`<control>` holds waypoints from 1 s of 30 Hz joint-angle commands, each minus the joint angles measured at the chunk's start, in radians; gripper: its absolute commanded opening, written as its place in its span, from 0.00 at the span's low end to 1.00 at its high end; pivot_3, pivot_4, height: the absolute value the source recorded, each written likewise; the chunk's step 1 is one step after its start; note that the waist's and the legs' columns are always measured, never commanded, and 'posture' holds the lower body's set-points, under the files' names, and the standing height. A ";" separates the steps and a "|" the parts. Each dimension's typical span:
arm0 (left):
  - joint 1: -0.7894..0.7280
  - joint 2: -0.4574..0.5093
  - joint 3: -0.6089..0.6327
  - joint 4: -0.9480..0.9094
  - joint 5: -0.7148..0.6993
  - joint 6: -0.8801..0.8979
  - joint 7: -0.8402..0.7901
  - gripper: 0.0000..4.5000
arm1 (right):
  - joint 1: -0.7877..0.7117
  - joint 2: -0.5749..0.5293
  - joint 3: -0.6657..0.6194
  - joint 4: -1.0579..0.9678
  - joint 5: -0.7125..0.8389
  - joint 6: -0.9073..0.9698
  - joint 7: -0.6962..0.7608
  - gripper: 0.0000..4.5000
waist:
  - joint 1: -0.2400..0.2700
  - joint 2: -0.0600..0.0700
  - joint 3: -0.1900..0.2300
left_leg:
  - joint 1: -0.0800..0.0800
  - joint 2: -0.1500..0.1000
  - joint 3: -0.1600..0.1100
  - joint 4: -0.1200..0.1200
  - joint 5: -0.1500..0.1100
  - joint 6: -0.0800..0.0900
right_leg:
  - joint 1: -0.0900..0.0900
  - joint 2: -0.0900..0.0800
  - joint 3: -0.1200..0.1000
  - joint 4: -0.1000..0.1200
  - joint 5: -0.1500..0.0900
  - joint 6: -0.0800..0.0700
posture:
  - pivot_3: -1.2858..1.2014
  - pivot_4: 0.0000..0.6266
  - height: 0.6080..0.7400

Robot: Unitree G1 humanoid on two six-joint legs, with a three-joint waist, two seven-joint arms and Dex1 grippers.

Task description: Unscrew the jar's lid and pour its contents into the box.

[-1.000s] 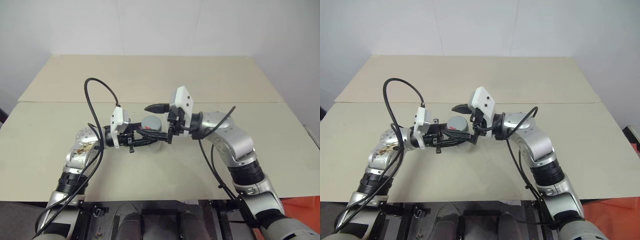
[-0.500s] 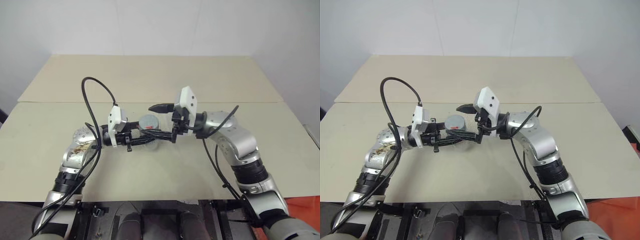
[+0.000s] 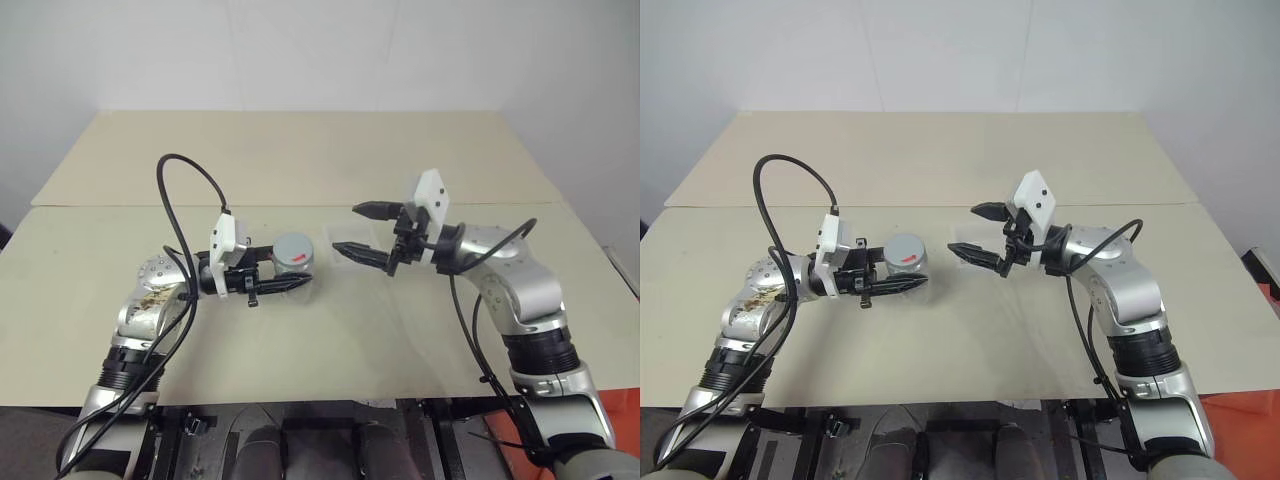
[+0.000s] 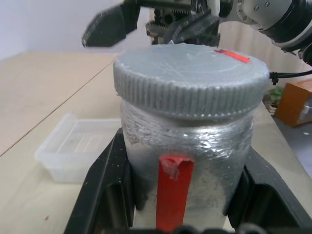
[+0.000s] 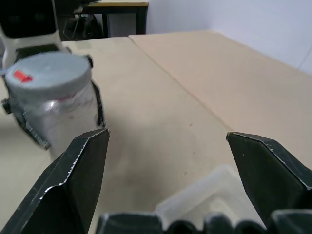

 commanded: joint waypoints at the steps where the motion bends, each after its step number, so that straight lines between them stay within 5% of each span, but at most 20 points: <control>1: -0.028 0.006 0.014 -0.001 -0.002 -0.022 -0.009 0.43 | 0.000 -0.023 -0.043 -0.073 0.044 -0.019 0.041 1.00 | 0.001 0.000 0.000 | 0.000 0.000 0.000 0.000 0.000 0.000 | 0.000 0.000 0.000 0.000 0.000 0.000 | 0.52 0.24 1.00; 18: -0.115 -0.067 -0.021 0.106 0.034 -0.069 -0.031 0.43 | -0.123 0.158 0.098 -0.099 0.031 0.017 -0.018 1.00 | 0.002 0.000 0.000 | 0.000 0.000 0.000 0.000 0.000 0.000 | 0.000 0.000 0.000 0.002 0.000 0.000 | 0.52 0.24 1.00; 30: -0.106 -0.058 -0.014 0.092 0.033 -0.065 -0.034 0.43 | -0.142 0.188 0.111 -0.028 -0.036 -0.002 -0.048 1.00 | 0.003 0.000 0.000 | -0.001 0.000 0.000 0.000 0.000 0.000 | 0.000 0.000 0.000 0.003 0.000 0.000 | 0.52 0.24 1.00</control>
